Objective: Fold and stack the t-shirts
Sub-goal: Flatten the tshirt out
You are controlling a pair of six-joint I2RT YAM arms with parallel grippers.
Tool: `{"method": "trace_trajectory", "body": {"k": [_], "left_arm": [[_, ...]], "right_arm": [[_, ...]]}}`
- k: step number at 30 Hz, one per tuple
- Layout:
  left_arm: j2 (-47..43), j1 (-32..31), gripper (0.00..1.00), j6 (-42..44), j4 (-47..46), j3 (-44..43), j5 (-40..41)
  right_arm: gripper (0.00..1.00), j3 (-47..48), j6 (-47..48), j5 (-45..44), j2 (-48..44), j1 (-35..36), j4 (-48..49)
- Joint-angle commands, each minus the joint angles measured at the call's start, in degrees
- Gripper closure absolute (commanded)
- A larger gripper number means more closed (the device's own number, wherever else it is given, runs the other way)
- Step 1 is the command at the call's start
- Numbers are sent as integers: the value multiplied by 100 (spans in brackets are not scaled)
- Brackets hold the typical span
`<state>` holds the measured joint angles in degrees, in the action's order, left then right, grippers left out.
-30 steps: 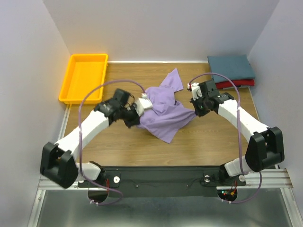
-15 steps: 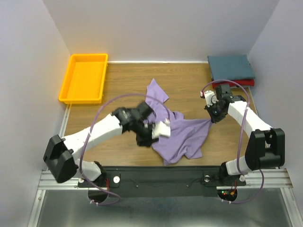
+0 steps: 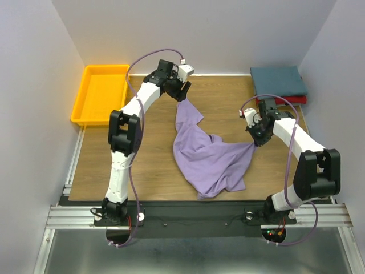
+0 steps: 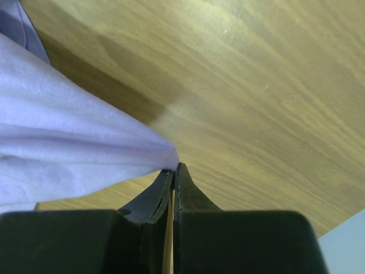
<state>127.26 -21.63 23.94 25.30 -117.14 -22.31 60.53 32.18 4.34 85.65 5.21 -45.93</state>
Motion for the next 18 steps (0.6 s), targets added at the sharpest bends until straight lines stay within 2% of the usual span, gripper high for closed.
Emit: {"method": "trace_trajectory", "body": {"k": [1,6,11,14,15,17,18], "left_arm": [[526,44,28,-504,-147,-1029,113],[1002,45,26,-741,-692,-1144,200],[1467,45,27,-848,-588,-1364,438],[1749,45,38,-883,-395,-1566,420],[1845,53,48,-900,-342,-1662,420],[1890,97,61,-883,-175,-1768,481],[1838,132,76,-926,-131,-1838,438]], "right_arm": [[100,336,95,-21,31,-55,5],[99,424,78,-12,136,-73,14],[99,609,7,6,285,-73,23],[99,872,-45,216,409,-82,14],[99,1073,-19,356,435,-73,5],[99,1328,-19,488,575,-82,-91],[99,1599,7,611,646,-82,-161]]}}
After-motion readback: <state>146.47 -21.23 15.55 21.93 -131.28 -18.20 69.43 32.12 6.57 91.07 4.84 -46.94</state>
